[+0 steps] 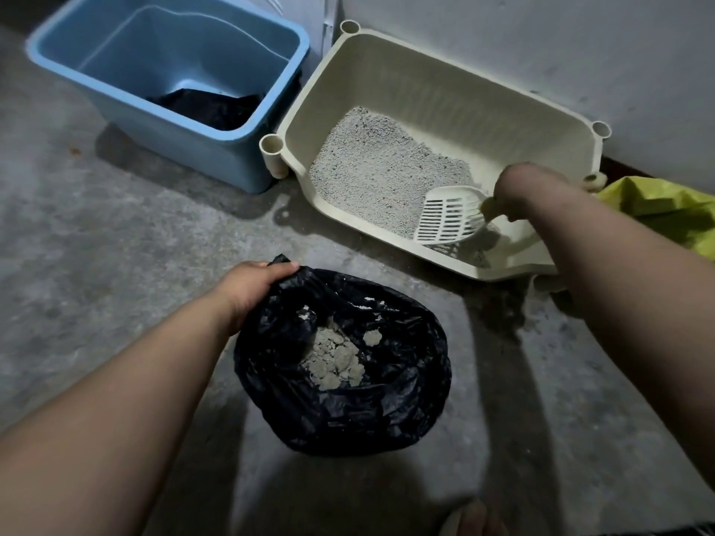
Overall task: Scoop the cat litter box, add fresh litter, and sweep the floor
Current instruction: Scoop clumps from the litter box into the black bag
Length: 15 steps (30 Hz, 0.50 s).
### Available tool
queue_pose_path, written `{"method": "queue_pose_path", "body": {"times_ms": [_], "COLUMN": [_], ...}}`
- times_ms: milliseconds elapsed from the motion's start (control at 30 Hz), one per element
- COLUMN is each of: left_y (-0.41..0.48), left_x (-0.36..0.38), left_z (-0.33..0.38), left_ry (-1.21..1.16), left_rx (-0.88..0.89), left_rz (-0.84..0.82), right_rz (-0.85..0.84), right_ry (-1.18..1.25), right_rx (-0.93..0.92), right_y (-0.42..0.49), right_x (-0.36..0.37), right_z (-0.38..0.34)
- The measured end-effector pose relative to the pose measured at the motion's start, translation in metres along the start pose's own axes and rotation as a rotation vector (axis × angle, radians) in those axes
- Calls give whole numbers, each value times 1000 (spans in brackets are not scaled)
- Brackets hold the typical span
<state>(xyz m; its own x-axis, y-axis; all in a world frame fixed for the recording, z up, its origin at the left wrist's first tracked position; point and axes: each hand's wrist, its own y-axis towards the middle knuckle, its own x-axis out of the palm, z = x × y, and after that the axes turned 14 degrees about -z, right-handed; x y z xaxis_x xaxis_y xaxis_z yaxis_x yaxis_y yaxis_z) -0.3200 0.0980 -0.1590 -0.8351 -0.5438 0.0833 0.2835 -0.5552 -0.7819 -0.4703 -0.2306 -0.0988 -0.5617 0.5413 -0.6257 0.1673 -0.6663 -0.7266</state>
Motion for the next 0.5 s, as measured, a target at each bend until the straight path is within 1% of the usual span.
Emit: {"method": "queue_pose_path", "body": {"times_ms": [67,167,233,333,500], "left_y": [-1,-2,-2,-3,-2], "left_x": [-1,-1,-3,-3,-4], "left_z": [-1,-2,-3,-2,-2], "left_ry": [2,2,-1,7,8], "left_rx": [-14,-18,-26,-33,-40], "left_rz": [-8,1,9,11,24], "right_rz": [94,93,87,129,119], "right_ry": [5,86,114,268,464], "right_rx": [-125,-239,-286,-346,-394], "right_y": [3,13,20,26,33], "right_x": [14,39,52,55,62], "right_z": [-16,-51,-76,-103,-102]}}
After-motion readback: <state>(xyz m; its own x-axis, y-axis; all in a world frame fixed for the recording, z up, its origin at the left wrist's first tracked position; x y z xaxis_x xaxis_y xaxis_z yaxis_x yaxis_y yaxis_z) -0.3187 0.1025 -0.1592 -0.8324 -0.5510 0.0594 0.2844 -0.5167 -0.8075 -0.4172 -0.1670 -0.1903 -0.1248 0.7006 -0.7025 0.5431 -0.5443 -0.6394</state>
